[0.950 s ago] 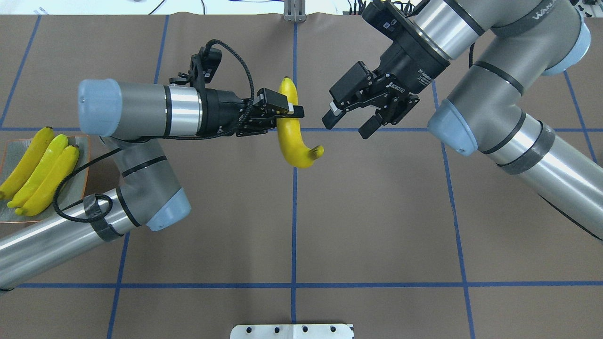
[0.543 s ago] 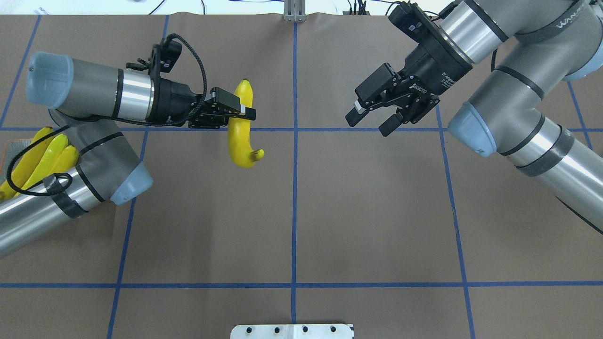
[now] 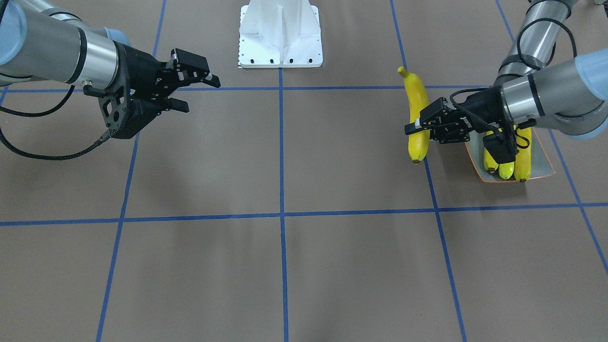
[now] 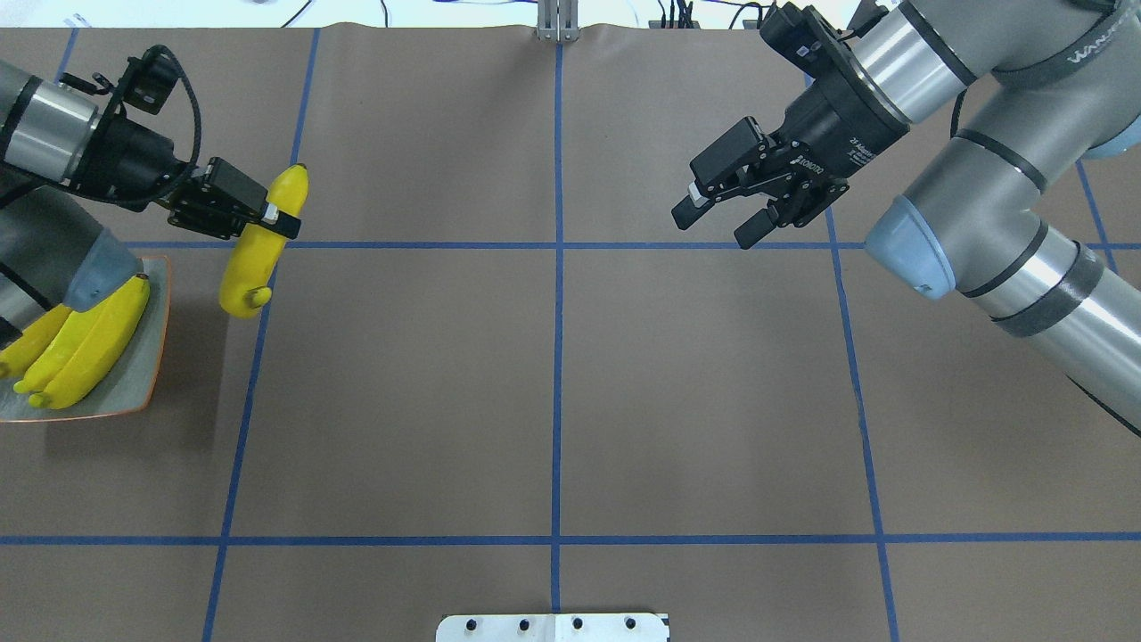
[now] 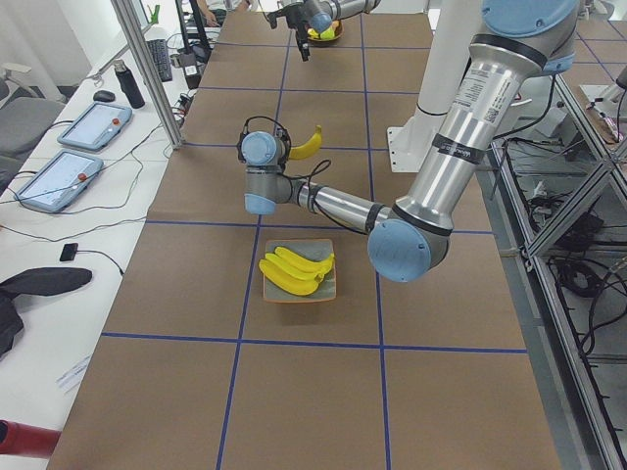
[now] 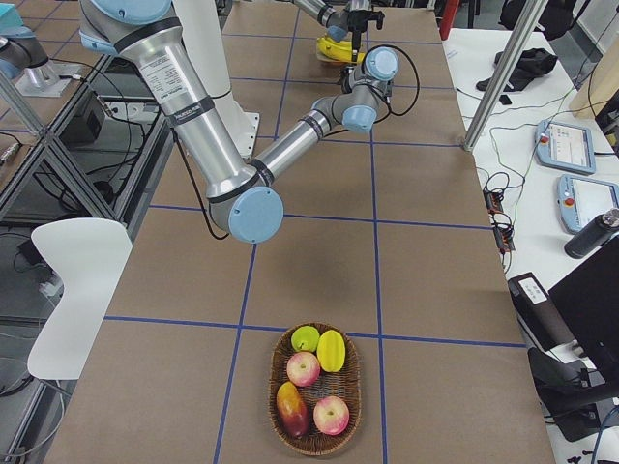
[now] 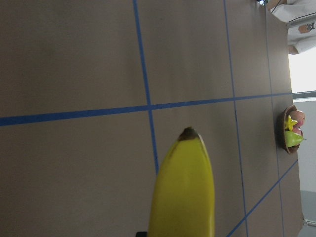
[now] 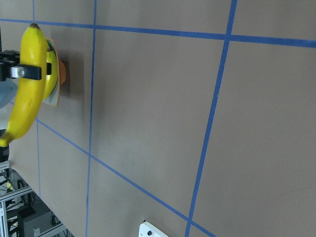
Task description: Transfer all bananas from basket to plate
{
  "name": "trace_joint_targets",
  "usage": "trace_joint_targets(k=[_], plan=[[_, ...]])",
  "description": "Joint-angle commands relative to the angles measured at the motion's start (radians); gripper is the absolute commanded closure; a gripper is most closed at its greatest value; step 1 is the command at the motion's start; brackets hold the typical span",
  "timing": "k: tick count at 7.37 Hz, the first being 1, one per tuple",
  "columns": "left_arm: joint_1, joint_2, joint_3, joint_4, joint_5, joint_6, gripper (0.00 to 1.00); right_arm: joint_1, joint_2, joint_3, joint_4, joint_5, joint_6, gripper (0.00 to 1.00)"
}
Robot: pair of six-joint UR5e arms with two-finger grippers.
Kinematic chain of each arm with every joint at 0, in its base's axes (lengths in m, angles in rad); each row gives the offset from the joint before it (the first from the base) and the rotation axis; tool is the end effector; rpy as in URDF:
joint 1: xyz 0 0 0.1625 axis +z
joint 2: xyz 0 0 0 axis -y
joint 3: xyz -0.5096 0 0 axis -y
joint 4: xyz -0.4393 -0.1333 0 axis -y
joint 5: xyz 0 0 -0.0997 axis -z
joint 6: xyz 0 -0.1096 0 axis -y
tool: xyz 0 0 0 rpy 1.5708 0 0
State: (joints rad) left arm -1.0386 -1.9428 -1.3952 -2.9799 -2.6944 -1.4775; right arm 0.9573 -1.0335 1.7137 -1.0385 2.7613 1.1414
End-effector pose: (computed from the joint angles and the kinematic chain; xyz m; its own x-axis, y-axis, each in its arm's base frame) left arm 0.3052 -0.5862 0.4502 -0.0254 0.1226 -0.9921 -0.0826 0.9888 0.1243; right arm -0.3631 -0.5704 0.2449 0.1015 -0.1243 0.9870 0.2633 0.9601 0.0938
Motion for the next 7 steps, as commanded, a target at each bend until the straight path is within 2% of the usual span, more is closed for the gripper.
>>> trace_joint_targets(k=[1, 4, 7], plan=[[-0.015, 0.121, -0.001, -0.098, -0.025, 0.009, 1.00, 0.000, 0.003, 0.000, 0.000, -0.015, 0.001, 0.00], [-0.023, 0.258, -0.022, -0.139, -0.016, -0.003, 1.00, -0.002, 0.003, 0.006, 0.000, -0.034, 0.003, 0.00], [-0.058, 0.288, -0.015, -0.130, -0.025, -0.020, 1.00, 0.000, -0.003, 0.015, 0.000, -0.037, 0.003, 0.00]])
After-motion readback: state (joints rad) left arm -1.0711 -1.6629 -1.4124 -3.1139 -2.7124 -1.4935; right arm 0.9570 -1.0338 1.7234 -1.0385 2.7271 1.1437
